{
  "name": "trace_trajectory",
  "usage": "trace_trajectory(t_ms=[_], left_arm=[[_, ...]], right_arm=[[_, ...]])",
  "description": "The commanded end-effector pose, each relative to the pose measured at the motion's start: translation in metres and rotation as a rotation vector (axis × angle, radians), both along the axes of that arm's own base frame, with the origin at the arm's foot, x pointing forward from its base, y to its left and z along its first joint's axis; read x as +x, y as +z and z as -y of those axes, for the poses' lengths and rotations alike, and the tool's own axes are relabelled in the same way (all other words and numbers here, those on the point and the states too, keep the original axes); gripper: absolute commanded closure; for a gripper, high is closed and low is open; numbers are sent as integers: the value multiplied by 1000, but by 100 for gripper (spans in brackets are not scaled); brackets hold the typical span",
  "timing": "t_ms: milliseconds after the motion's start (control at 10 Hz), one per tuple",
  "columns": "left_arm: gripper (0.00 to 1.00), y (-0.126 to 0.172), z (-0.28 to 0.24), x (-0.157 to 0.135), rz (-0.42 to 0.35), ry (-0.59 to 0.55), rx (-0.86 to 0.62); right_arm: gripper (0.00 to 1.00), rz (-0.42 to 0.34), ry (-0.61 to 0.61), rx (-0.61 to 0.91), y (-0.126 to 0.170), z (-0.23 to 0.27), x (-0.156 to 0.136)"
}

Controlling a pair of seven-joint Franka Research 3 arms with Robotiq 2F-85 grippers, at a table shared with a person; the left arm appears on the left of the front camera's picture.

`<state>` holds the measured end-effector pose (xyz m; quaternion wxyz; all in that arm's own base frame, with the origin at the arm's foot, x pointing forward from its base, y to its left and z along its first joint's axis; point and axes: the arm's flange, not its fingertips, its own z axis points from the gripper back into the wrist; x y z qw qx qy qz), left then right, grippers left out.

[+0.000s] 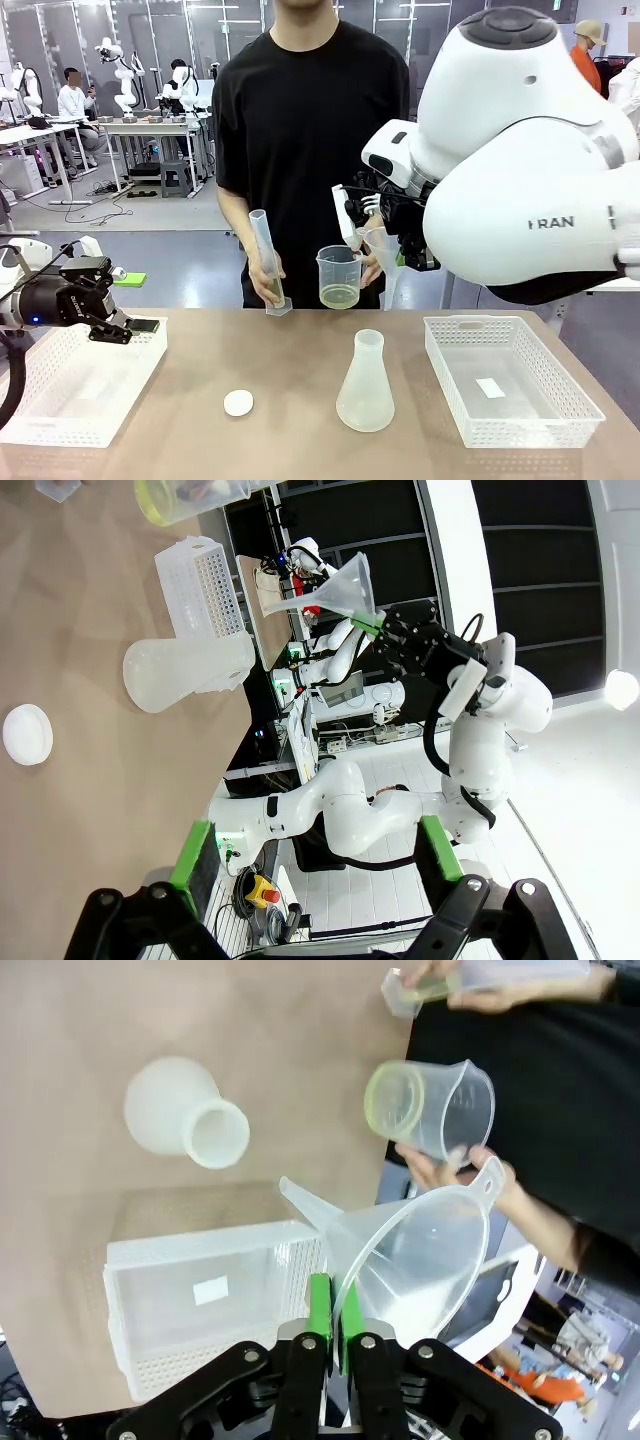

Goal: Prepare the solutions needed for the experiment.
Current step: Pick up the Plastic Funnel and insert it into the Big flask.

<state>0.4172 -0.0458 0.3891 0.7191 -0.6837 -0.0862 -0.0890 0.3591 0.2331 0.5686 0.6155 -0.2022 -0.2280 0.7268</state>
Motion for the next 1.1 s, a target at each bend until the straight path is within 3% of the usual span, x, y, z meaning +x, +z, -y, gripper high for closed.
trace_trajectory(t_ms=[0, 1000], left_arm=[[0, 3, 2, 1, 3, 9, -15], [0, 3, 2, 1, 3, 9, -15]], right_arm=[[96, -20, 86, 65, -5, 5, -10], [96, -51, 114, 35, -12, 0, -29]])
